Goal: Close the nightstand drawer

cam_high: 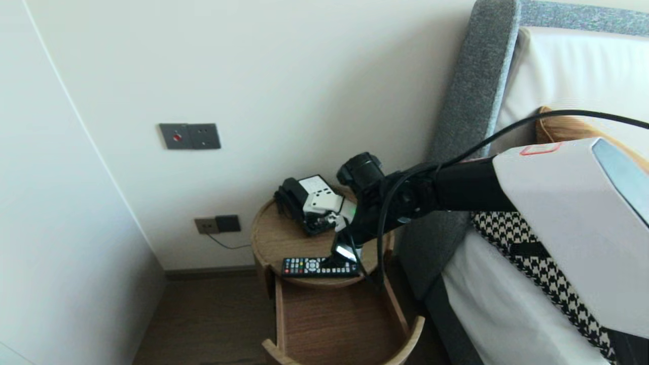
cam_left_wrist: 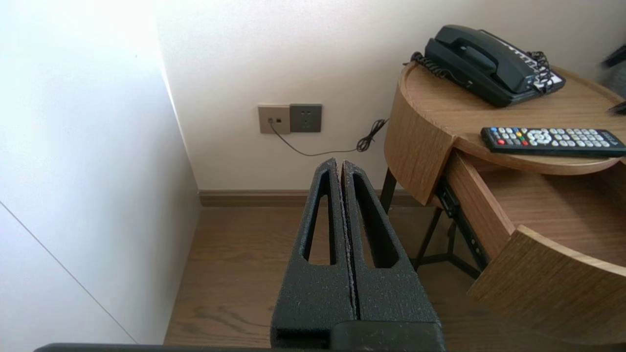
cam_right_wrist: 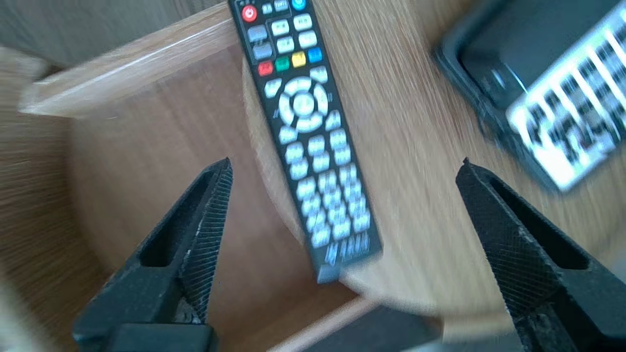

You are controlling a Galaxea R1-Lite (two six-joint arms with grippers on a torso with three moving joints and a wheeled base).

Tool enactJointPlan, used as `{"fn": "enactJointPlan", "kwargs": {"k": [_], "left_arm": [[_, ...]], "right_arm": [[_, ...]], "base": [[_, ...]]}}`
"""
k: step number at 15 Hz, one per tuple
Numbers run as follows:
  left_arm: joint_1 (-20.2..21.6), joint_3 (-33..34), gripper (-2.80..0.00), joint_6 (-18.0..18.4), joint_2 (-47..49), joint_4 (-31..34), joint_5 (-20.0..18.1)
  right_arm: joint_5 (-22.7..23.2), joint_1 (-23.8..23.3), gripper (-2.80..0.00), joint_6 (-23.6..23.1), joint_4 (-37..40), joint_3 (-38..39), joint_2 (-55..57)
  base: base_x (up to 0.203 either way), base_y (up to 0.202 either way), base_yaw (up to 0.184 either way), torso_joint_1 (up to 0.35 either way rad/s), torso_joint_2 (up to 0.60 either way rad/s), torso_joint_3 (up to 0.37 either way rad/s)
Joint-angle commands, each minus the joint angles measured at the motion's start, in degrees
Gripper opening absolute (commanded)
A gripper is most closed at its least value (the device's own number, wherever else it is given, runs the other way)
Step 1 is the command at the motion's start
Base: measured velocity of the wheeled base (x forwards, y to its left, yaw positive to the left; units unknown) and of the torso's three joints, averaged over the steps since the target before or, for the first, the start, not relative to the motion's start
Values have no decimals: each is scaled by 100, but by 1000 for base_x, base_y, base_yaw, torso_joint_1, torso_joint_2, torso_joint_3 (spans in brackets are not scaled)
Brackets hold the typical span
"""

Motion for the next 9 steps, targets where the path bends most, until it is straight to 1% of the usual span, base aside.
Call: {"fn": "enactJointPlan", "kwargs": {"k": [1, 3, 5, 6, 9], "left_arm": [[-3, 0, -280, -4, -9, -3, 4], [6, 0, -280, -4, -9, -3, 4], [-2, 0, -280, -4, -9, -3, 4], [-3, 0, -280, -4, -9, -3, 4], [-2, 0, -280, -4, -9, -3, 4]], "right_arm": [[9, -73, 0, 293, 87, 254, -607], [14, -178, 0, 676, 103, 500, -916], [15, -248, 0, 928, 102, 710, -1098], [14, -339, -280, 1096, 99, 1024, -1373], [23, -681, -280, 1568, 96, 1642, -2067]], "base": [[0, 0, 0, 0, 0, 0], [0, 0, 0, 0, 0, 0], [0, 0, 0, 0, 0, 0], [0, 0, 0, 0, 0, 0], [0, 0, 0, 0, 0, 0]]}}
